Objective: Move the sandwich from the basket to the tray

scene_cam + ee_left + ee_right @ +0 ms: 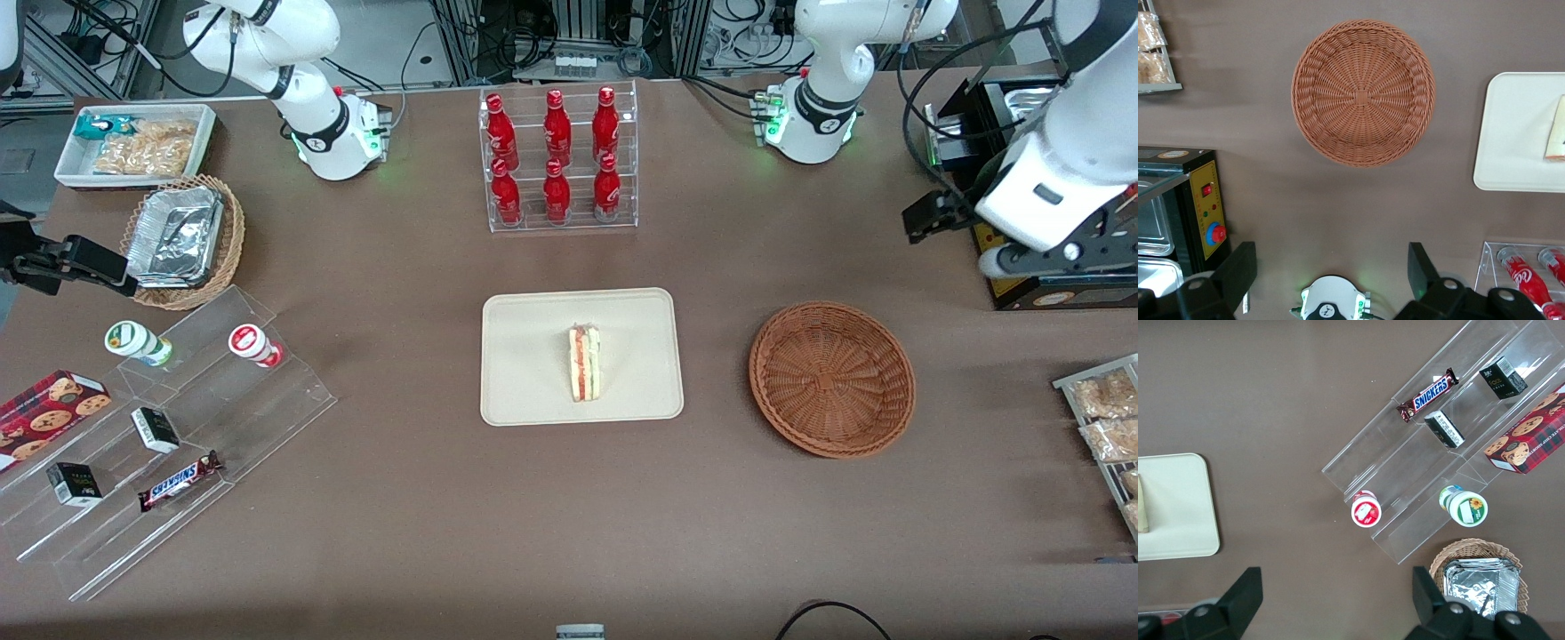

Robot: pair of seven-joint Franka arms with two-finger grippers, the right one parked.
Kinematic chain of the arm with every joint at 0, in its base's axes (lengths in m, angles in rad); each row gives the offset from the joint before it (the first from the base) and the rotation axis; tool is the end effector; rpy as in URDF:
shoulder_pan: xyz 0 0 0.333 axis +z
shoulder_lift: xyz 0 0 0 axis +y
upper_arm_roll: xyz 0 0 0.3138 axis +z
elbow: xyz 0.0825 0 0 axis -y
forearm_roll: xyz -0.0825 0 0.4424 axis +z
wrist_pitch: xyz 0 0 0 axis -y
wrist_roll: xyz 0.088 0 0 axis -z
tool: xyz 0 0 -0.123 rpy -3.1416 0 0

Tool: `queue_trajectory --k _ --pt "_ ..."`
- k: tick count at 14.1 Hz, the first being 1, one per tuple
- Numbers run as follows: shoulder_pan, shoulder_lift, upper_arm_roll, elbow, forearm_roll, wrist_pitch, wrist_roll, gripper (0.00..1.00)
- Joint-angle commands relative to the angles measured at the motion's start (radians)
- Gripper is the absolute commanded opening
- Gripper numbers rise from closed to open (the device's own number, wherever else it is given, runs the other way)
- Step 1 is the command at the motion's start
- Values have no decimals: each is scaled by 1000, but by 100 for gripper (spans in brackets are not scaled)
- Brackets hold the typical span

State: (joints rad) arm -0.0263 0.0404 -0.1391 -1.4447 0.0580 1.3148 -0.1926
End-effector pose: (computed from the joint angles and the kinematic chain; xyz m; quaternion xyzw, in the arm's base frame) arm 0.5881 -0.0881 0.6276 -0.9959 -0.0183 0.0789 0.0405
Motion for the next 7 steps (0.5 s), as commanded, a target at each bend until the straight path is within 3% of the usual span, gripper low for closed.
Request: queue_trajectory --k 1,7 --pt "26 -36 -7 -23 -20 -9 39 100" --pt "58 -19 -32 -5 -21 -3 45 100"
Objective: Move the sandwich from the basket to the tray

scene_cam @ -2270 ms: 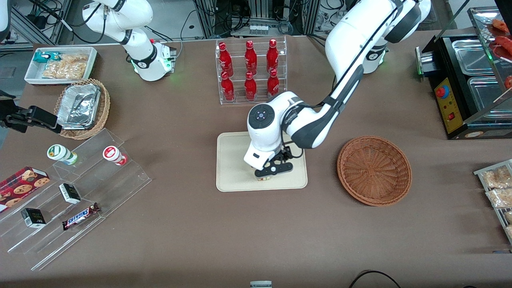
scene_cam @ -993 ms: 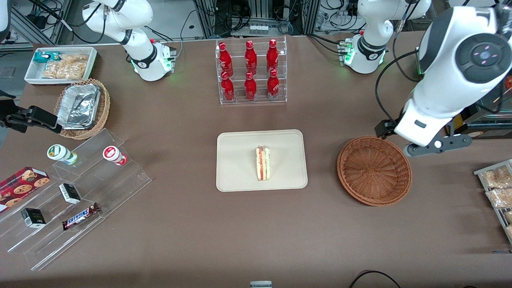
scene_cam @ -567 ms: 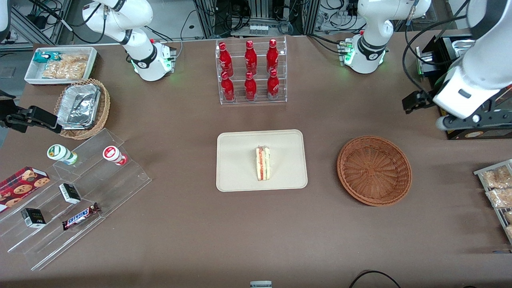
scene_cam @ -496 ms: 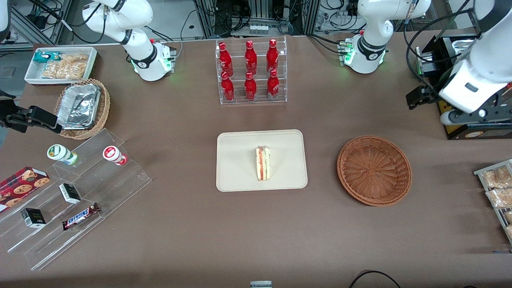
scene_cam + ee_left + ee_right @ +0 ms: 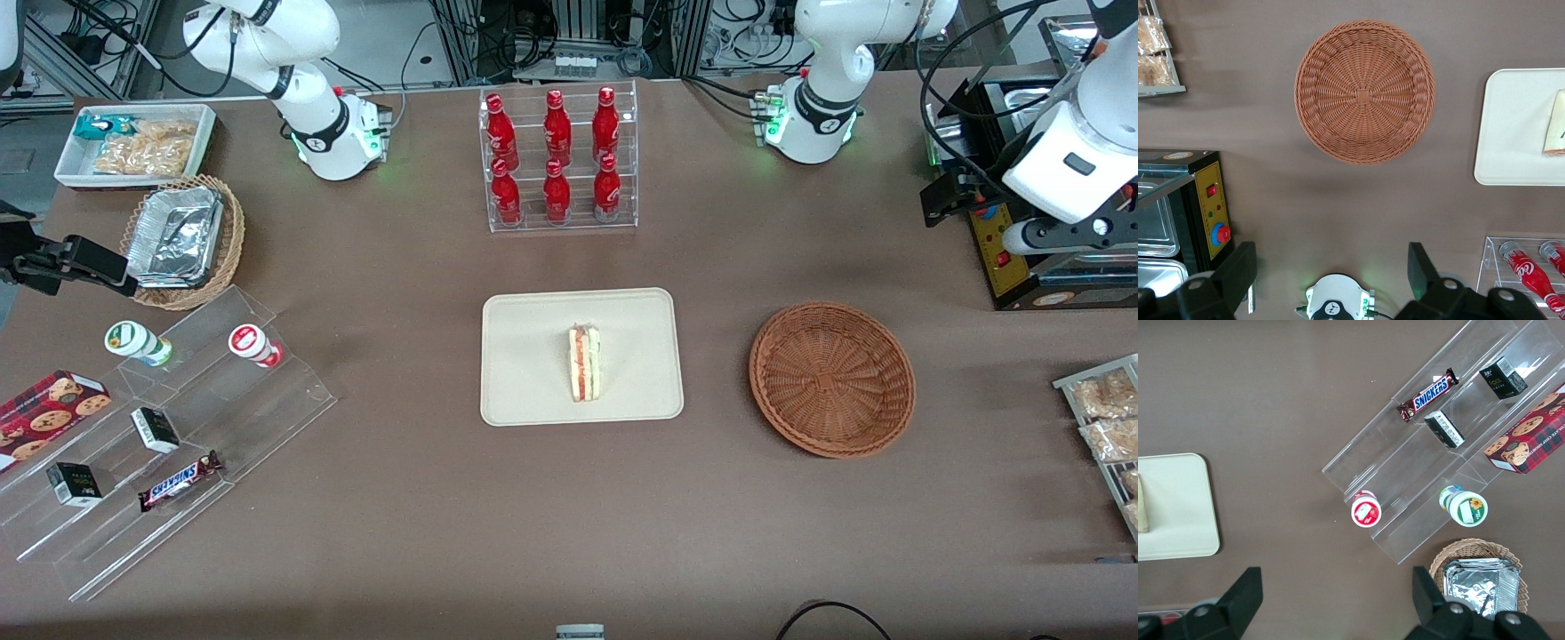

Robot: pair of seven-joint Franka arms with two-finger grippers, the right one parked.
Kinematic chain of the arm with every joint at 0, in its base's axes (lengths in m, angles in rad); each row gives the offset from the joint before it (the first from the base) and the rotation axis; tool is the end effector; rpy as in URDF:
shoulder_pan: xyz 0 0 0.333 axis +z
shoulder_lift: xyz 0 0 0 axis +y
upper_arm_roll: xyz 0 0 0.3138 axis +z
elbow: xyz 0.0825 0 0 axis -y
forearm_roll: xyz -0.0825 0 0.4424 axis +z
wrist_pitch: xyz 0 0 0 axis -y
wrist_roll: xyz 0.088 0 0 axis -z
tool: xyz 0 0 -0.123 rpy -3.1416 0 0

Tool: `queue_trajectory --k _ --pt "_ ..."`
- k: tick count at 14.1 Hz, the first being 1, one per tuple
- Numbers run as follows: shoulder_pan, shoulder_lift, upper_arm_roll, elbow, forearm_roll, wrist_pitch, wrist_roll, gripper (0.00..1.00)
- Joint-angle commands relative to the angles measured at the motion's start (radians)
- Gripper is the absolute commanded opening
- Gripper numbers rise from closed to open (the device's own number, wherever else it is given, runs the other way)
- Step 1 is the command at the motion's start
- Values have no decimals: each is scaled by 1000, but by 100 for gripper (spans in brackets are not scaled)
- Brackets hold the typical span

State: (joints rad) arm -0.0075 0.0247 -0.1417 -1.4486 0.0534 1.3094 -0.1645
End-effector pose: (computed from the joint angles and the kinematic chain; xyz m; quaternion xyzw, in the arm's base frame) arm 0.5839 -0.0790 0.6344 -0.9963 -0.0123 0.0769 0.0370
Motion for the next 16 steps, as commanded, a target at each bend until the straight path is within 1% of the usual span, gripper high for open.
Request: queue_trajectory --k 1,16 --pt "41 -3 -32 -1 -17 2 17 100" --pt "29 21 -32 -26 -17 31 -3 100"
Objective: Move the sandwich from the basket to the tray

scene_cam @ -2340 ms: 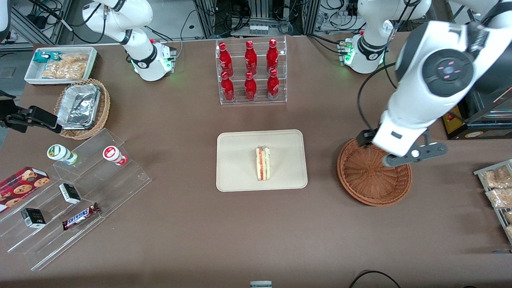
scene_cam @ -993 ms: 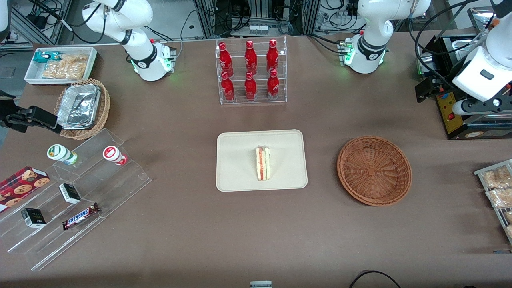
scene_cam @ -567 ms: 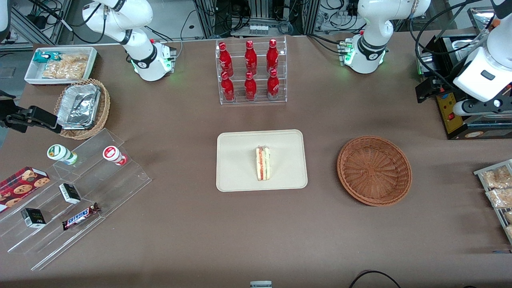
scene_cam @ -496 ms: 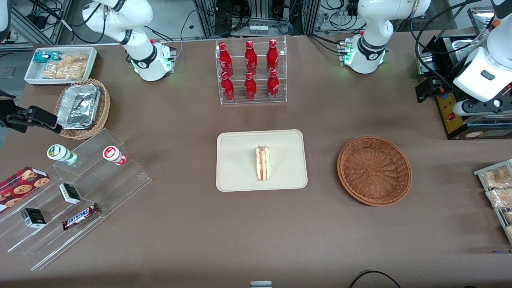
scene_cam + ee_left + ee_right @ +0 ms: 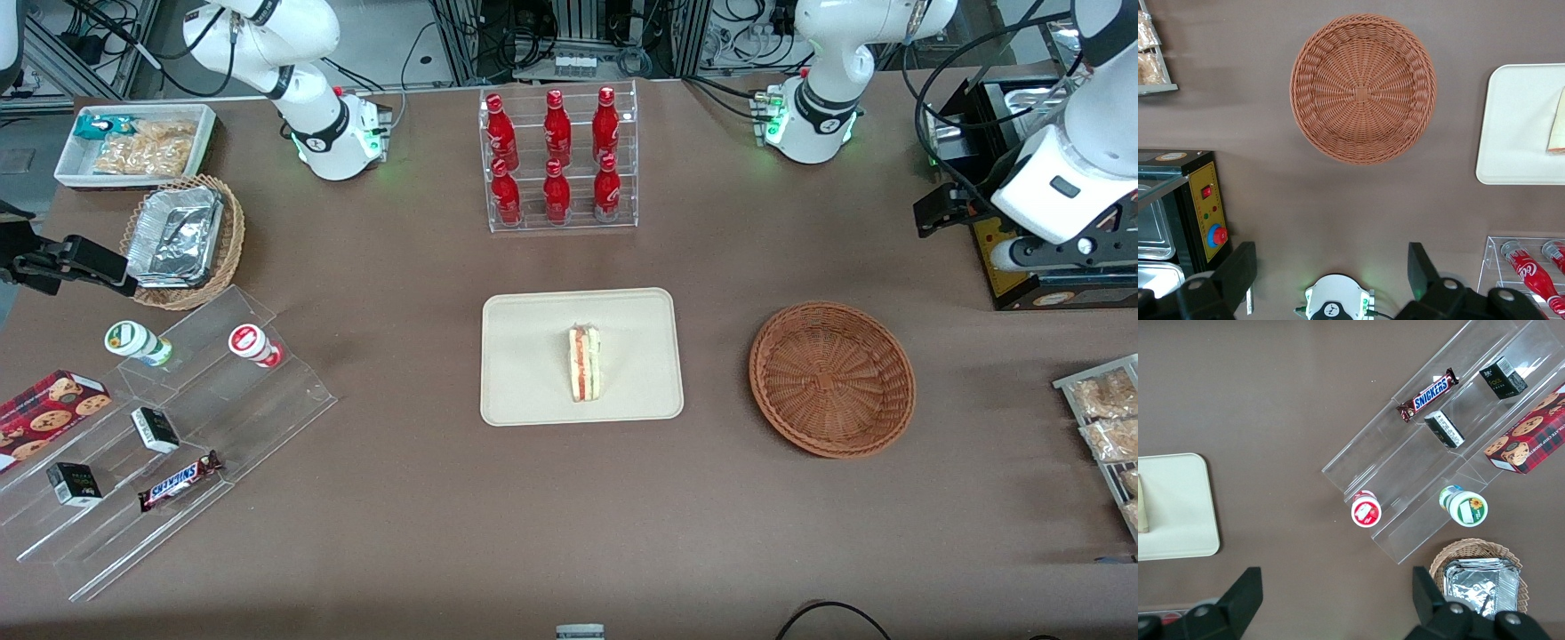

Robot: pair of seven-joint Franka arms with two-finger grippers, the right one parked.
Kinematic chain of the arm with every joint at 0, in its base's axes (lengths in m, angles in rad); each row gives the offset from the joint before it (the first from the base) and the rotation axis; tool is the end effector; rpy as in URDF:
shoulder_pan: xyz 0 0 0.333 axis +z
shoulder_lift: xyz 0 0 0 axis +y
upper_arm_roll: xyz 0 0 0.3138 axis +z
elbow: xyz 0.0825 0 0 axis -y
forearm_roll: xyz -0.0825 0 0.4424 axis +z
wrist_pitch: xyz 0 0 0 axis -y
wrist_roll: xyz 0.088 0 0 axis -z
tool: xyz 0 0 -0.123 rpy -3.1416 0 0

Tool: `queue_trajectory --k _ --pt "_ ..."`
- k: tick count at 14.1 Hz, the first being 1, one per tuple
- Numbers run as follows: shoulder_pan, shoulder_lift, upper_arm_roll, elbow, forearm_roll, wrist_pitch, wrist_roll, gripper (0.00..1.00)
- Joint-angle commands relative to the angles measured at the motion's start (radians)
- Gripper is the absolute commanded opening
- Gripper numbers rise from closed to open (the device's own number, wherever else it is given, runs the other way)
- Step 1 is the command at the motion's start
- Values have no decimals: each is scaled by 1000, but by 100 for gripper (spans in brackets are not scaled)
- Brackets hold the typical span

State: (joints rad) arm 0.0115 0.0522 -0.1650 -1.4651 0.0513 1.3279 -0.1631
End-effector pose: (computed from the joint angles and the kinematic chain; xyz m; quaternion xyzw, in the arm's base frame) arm 0.5936 -0.0820 0.6113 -0.9953 -0.0083 0.0897 0.0357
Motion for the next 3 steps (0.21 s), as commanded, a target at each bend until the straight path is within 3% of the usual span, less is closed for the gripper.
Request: queue_trajectory --k 1,3 --pt "10 -6 -8 -9 -14 13 -4 100" --pt "8 -6 -8 -9 -14 13 -6 100"
